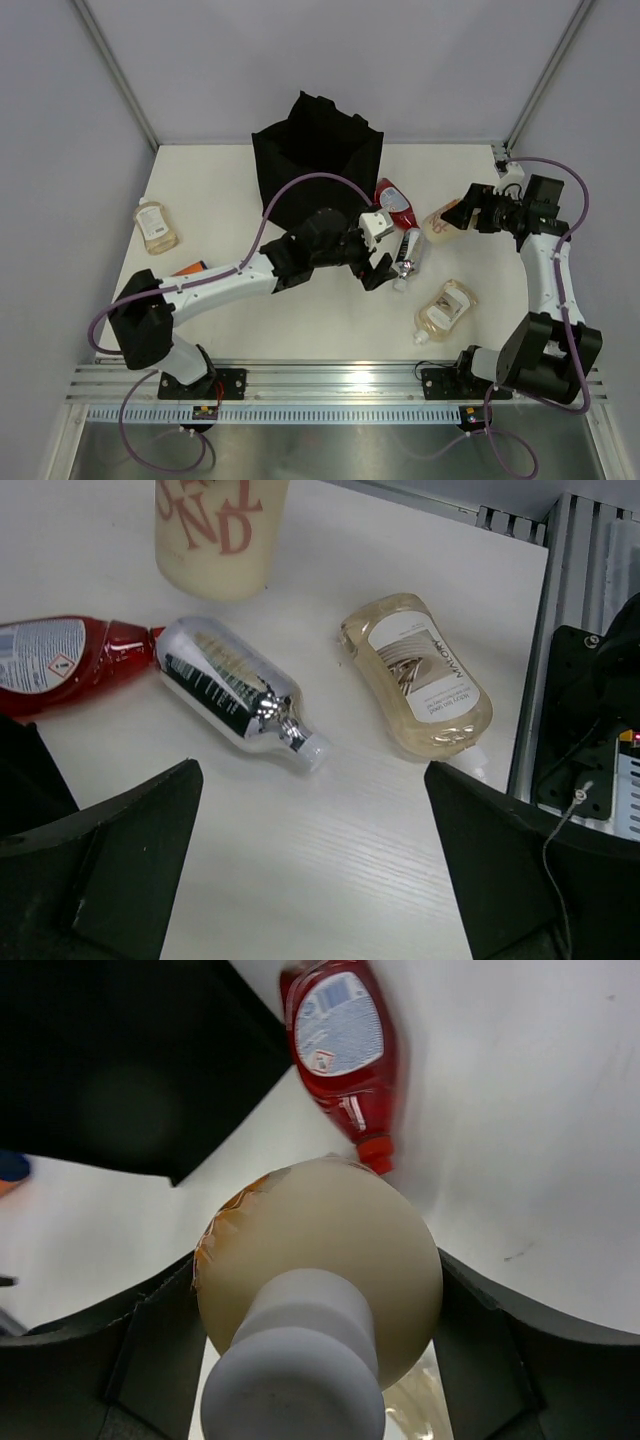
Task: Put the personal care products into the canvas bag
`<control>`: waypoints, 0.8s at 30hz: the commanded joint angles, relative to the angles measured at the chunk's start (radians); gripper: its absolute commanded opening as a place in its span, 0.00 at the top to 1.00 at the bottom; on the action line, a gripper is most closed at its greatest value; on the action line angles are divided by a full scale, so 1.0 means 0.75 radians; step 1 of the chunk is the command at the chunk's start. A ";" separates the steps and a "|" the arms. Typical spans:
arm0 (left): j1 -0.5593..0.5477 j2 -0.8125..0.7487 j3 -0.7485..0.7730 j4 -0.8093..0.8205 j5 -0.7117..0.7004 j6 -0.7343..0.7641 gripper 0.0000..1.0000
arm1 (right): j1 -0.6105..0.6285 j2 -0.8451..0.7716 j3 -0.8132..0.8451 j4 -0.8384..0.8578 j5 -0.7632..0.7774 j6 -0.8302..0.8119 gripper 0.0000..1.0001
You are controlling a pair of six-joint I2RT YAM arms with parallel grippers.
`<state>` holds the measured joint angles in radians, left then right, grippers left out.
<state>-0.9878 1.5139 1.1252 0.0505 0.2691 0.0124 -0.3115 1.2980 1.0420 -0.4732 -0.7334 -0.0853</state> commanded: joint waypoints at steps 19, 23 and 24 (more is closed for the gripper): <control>-0.029 -0.466 -0.310 -0.063 -0.168 -0.067 0.01 | 0.182 -0.185 0.326 0.273 -0.436 0.586 1.00; -0.031 -0.687 -0.430 -0.218 -0.328 -0.139 0.01 | 0.358 -0.034 0.522 0.349 -0.338 0.633 1.00; -0.031 -0.762 -0.447 -0.271 -0.411 -0.172 0.01 | 0.390 -0.005 0.570 0.369 -0.321 0.631 1.00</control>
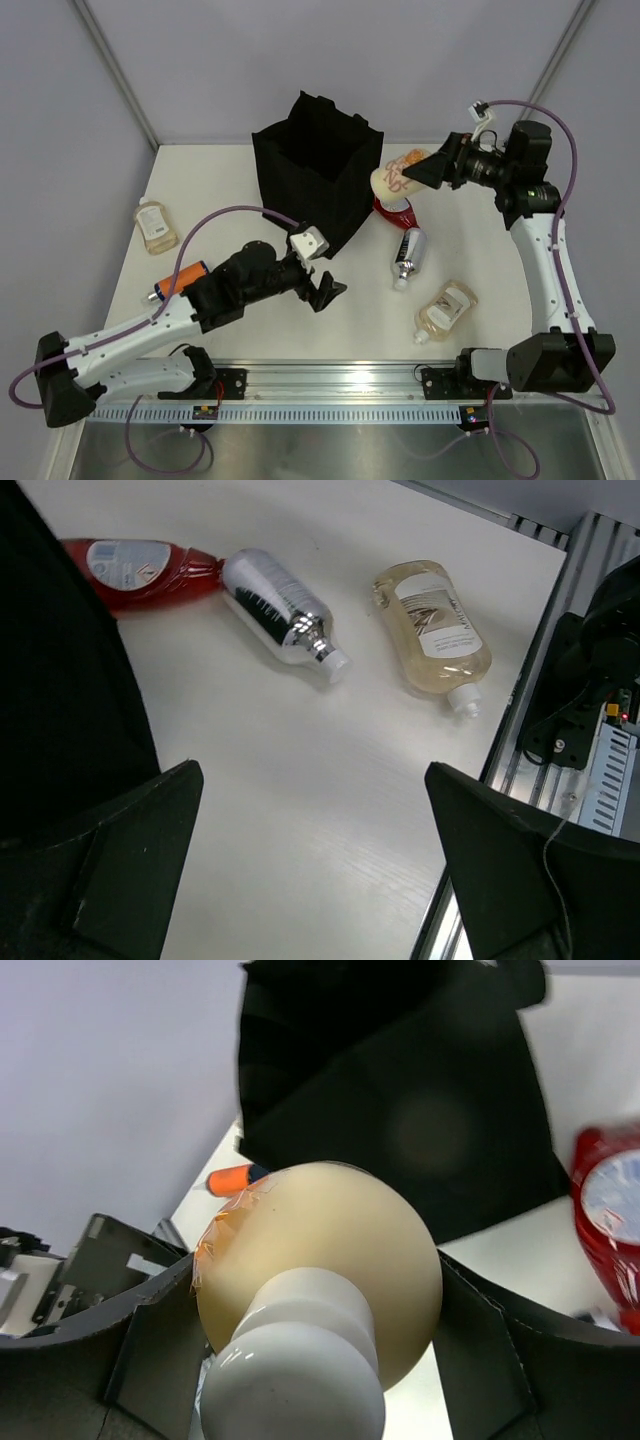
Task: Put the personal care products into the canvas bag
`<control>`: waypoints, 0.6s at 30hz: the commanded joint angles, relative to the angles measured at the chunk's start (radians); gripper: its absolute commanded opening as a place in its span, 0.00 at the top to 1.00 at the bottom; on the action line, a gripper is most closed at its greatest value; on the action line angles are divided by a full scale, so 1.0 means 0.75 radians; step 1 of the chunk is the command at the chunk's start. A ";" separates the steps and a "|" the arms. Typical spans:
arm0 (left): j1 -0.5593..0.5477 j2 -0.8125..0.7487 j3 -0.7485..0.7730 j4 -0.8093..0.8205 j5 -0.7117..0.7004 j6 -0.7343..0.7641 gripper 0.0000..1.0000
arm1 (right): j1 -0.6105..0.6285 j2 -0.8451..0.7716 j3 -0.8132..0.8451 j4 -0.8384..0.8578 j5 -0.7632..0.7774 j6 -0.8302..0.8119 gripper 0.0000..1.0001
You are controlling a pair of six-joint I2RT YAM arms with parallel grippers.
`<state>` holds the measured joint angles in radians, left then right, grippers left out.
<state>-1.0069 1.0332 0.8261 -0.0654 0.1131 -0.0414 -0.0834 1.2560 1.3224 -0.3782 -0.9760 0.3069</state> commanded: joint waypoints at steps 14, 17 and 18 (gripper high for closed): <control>-0.005 -0.518 -0.179 -0.418 -0.647 -0.423 0.01 | 0.571 0.939 1.464 -0.084 0.384 -0.167 1.00; -0.003 -0.545 -0.171 -0.499 -0.776 -0.507 0.01 | 0.637 1.017 1.462 -0.152 0.497 -0.357 1.00; -0.003 -0.551 -0.165 -0.516 -0.797 -0.519 0.01 | 0.667 1.033 1.456 -0.166 0.518 -0.392 1.00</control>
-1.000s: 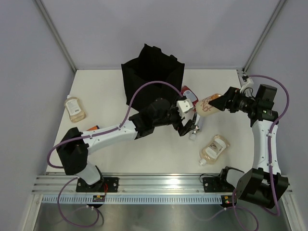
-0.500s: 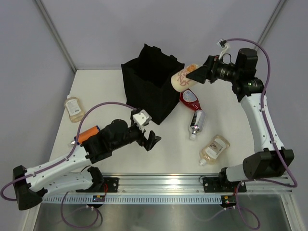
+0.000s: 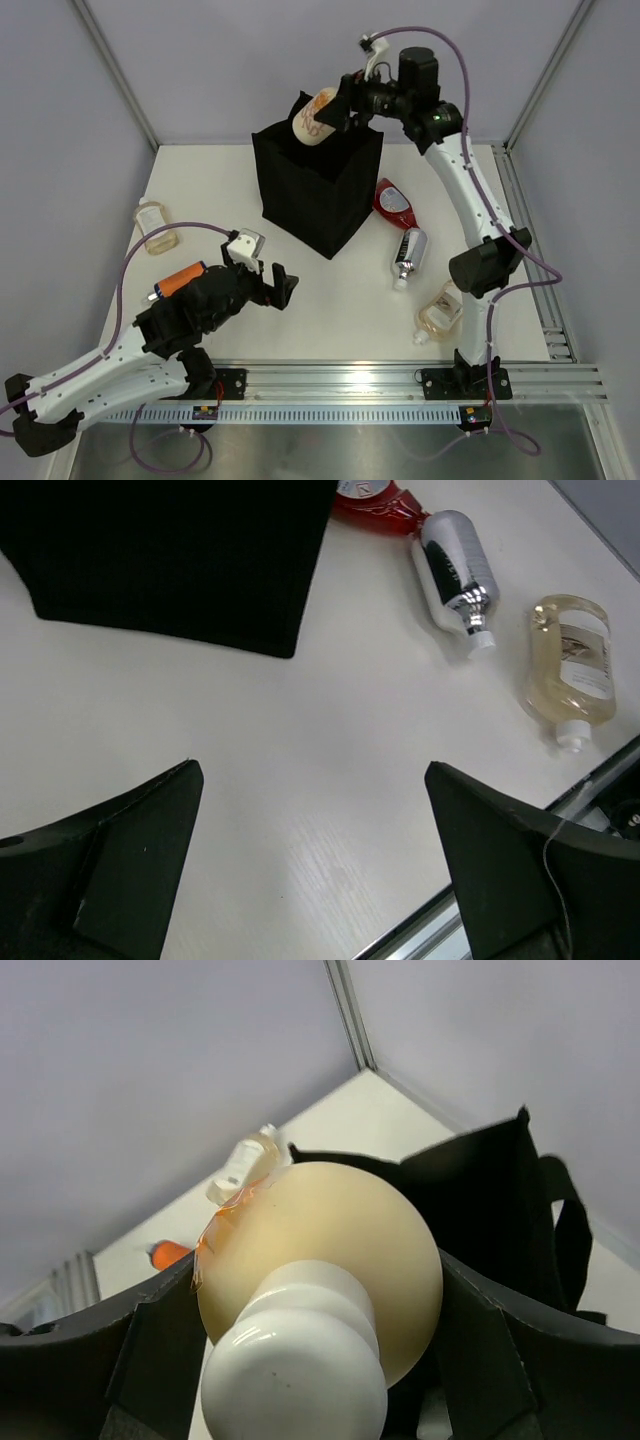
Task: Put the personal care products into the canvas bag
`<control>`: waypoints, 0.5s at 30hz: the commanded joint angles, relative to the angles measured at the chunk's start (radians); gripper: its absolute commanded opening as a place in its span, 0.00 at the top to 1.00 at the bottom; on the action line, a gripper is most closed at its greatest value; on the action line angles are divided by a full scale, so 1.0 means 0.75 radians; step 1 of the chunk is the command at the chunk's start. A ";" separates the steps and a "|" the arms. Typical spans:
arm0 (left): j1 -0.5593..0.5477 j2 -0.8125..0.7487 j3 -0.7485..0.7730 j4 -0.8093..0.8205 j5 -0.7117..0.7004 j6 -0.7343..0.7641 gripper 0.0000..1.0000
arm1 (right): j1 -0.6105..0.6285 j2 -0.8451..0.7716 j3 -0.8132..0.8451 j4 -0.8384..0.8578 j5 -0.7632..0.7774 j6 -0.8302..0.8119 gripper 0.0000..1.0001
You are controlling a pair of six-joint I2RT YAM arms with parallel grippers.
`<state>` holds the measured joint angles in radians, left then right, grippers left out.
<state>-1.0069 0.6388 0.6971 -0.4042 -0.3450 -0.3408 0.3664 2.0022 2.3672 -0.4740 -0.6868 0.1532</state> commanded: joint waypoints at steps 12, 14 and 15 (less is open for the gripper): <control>0.001 -0.066 0.026 -0.212 -0.352 -0.282 0.01 | 0.203 0.339 0.081 -0.444 0.335 -0.826 0.91; 0.001 -0.076 0.026 -0.240 -0.393 -0.357 0.01 | 0.207 0.378 0.085 -0.464 0.412 -0.857 0.79; 0.003 -0.089 0.022 -0.246 -0.405 -0.382 0.01 | 0.207 0.408 0.075 -0.472 0.441 -0.871 0.72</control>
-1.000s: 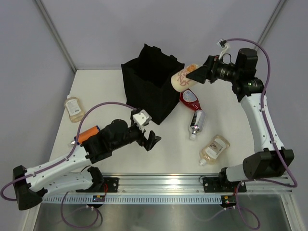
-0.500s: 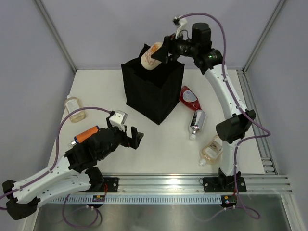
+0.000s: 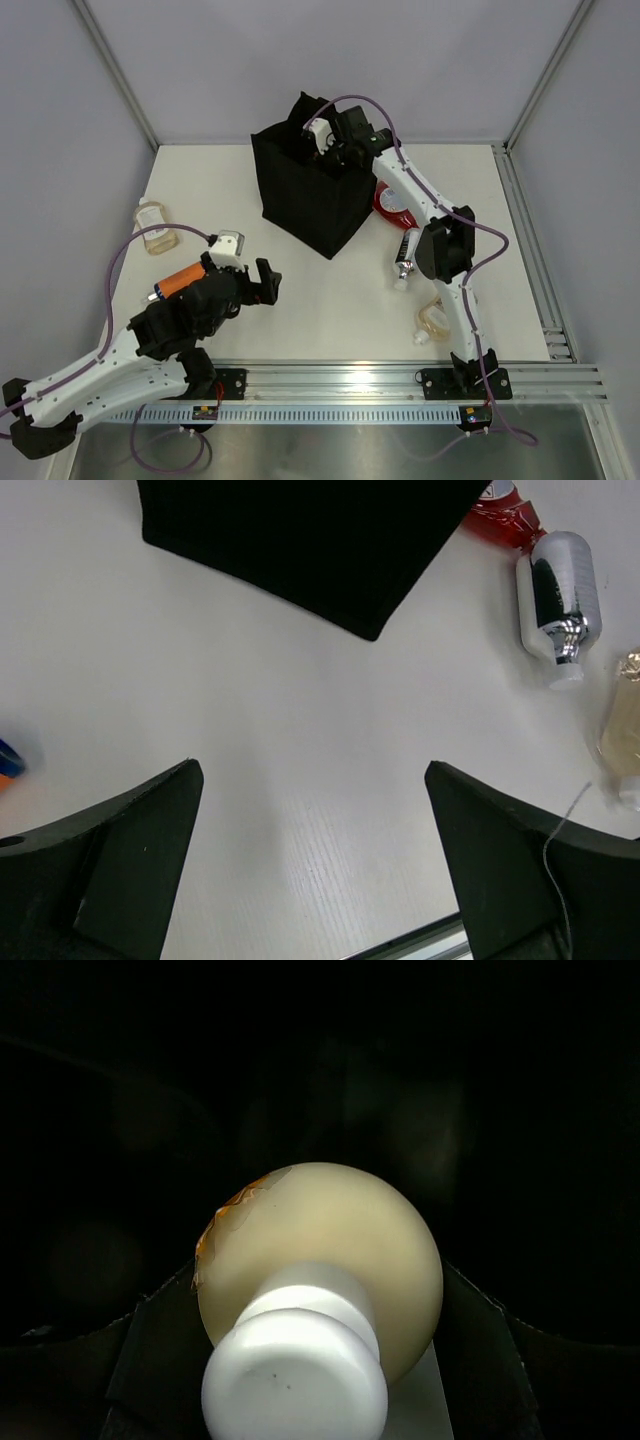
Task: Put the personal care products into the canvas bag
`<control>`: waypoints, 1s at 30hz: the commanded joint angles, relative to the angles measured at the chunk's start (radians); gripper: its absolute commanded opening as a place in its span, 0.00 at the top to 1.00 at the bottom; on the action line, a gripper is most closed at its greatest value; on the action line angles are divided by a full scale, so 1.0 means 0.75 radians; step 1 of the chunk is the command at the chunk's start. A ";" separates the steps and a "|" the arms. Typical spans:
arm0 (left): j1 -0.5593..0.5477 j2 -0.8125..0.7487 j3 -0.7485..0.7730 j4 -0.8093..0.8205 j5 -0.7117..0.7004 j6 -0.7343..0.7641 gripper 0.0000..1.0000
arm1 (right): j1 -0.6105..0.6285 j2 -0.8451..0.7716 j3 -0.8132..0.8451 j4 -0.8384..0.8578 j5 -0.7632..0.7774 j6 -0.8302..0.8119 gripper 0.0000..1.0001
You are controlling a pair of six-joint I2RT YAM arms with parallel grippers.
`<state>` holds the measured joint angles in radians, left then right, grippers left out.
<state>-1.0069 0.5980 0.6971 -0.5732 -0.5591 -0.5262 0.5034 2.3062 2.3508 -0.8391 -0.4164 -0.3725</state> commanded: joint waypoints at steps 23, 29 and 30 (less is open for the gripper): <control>0.624 0.141 0.073 -0.140 0.281 -0.760 0.01 | -0.094 -0.444 0.116 -0.057 -0.203 -0.015 0.01; 0.990 0.282 0.105 -0.277 0.412 -1.063 0.01 | -0.243 -0.780 -0.076 -0.080 -0.400 0.067 0.01; 1.094 0.305 0.103 -0.279 0.450 -1.084 0.01 | -0.284 -0.873 -0.131 -0.072 -0.485 0.116 0.00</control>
<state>-0.3096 0.7815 0.7345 -0.7395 -0.3126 -1.1893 0.3687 1.7981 2.3344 -0.8795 -0.6239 -0.3664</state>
